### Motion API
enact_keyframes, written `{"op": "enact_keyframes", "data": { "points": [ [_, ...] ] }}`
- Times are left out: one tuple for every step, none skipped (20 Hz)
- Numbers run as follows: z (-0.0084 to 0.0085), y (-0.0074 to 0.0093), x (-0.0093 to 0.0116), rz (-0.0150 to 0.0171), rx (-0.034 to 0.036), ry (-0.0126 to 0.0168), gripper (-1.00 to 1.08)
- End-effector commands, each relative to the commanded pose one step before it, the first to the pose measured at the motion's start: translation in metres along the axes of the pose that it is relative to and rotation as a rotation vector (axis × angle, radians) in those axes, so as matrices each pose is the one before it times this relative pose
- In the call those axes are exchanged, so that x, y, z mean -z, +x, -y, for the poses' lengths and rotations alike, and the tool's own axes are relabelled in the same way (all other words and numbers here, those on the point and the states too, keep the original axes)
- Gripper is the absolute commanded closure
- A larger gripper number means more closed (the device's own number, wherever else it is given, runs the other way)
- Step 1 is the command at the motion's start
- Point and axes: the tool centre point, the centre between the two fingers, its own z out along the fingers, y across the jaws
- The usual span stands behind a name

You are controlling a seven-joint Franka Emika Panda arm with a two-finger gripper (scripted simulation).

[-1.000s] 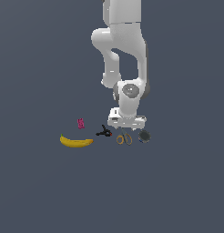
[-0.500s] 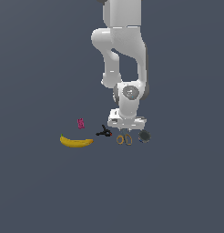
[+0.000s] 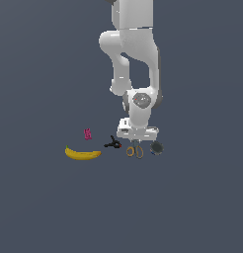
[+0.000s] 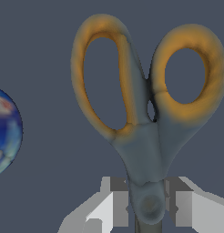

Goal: Pick up a designated object from a clutter of objects.

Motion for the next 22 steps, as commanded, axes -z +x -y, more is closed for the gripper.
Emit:
{"op": "enact_keyframes", "data": {
  "points": [
    [0.00130, 0.00154, 0.00439, -0.00121, 0.00009, 0.00032, 1.08],
    [0.00077, 0.00074, 0.00266, 0.00000, 0.00000, 0.00000, 1.08],
    [0.00091, 0.00087, 0.00314, 0.00000, 0.00000, 0.00000, 1.08],
    [0.00105, 0.00100, 0.00361, 0.00000, 0.00000, 0.00000, 1.08],
    [0.00118, 0.00114, 0.00408, 0.00000, 0.00000, 0.00000, 1.08],
    [0.00132, 0.00127, 0.00455, 0.00000, 0.00000, 0.00000, 1.08],
    [0.00145, 0.00140, 0.00501, 0.00000, 0.00000, 0.00000, 1.08],
    [0.00159, 0.00153, 0.00547, 0.00000, 0.00000, 0.00000, 1.08],
    [0.00172, 0.00165, 0.00592, 0.00000, 0.00000, 0.00000, 1.08],
    [0.00186, 0.00178, 0.00638, 0.00000, 0.00000, 0.00000, 1.08],
    [0.00199, 0.00191, 0.00683, 0.00000, 0.00000, 0.00000, 1.08],
    [0.00212, 0.00204, 0.00728, 0.00000, 0.00000, 0.00000, 1.08],
    [0.00226, 0.00217, 0.00773, 0.00000, 0.00000, 0.00000, 1.08],
    [0.00239, 0.00230, 0.00819, 0.00000, 0.00000, 0.00000, 1.08],
    [0.00280, 0.00238, 0.00849, 0.00035, 0.00059, 0.00011, 1.08],
    [0.00265, 0.00256, 0.00906, 0.00000, 0.00000, 0.00000, 1.08],
    [0.00268, 0.00259, 0.00914, 0.00000, 0.00000, 0.00000, 1.08],
    [0.00268, 0.00260, 0.00914, 0.00000, 0.00000, 0.00000, 1.08],
    [0.00269, 0.00261, 0.00914, 0.00000, 0.00000, 0.00000, 1.08],
    [0.00269, 0.00262, 0.00915, 0.00000, 0.00000, 0.00000, 1.08],
    [0.00270, 0.00264, 0.00916, 0.00000, 0.00000, 0.00000, 1.08],
    [0.00270, 0.00266, 0.00918, 0.00000, 0.00000, 0.00000, 1.08]
  ]
}}
